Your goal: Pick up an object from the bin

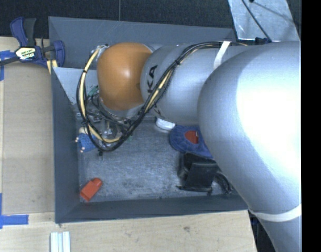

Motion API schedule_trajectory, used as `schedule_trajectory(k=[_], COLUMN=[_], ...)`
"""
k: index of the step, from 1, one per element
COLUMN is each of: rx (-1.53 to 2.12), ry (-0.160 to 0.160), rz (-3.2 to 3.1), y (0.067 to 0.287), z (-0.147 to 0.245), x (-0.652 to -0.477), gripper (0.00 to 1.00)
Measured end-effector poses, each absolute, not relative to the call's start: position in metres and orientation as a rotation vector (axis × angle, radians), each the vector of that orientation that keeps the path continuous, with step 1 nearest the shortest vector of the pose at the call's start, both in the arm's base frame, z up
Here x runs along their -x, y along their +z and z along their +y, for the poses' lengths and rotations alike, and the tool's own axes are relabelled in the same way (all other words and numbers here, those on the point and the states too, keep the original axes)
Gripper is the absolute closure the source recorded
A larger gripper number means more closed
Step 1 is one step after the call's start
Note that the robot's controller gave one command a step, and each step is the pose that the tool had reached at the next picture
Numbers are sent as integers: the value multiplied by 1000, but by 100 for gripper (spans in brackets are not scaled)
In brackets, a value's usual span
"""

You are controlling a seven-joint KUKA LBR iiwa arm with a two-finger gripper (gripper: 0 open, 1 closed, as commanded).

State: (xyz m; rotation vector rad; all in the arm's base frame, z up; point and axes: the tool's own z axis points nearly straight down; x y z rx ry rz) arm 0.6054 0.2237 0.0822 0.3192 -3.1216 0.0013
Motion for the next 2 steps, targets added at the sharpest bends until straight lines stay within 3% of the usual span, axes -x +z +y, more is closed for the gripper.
schedule_trajectory(k=[1,2], rx=[-316,-258], ry=[-1,-5], rz=[-3129,-3143], y=[86,231], z=[224,220], x=[-608,-602], gripper=[100,100])
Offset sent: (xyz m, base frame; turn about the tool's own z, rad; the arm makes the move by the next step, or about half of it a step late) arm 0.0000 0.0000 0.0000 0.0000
